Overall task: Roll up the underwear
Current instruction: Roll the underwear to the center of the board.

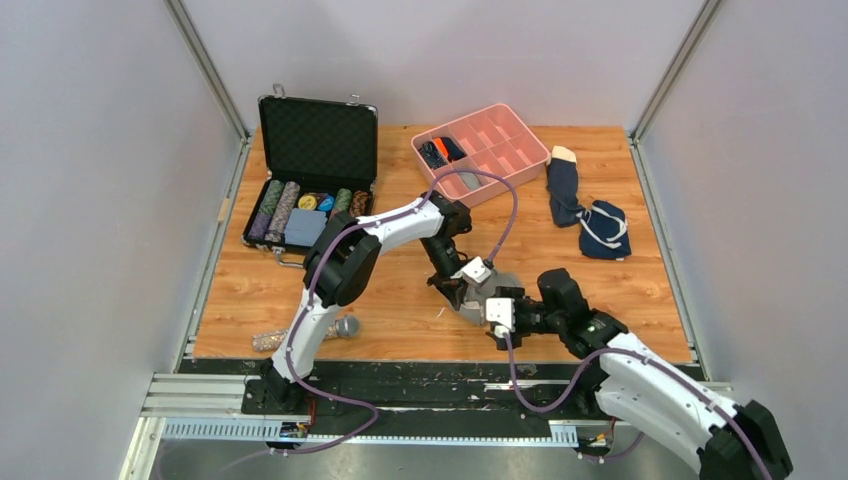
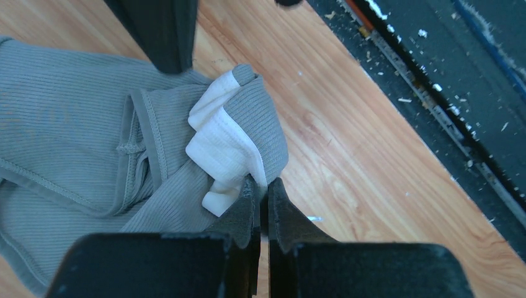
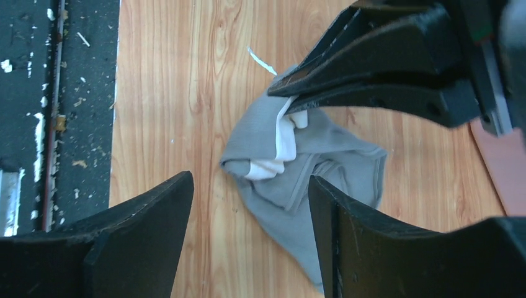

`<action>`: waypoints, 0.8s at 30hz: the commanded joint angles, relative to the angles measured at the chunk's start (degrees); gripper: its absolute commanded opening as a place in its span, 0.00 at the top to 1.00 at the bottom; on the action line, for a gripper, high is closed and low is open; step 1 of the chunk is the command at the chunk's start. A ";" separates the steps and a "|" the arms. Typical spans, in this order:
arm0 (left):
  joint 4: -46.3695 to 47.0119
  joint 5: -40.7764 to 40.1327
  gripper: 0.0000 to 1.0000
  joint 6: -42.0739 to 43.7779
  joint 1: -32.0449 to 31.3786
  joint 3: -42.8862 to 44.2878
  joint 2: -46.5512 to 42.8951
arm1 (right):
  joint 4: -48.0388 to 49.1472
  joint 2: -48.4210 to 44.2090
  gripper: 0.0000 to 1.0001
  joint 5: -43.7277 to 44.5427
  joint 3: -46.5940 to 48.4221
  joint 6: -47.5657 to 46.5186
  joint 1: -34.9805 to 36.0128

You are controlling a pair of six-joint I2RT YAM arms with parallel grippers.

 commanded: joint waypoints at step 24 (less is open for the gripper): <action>0.07 7.69 1.00 -14.61 1.87 2.24 3.40 | 14.33 26.23 0.50 2.82 7.89 2.89 4.71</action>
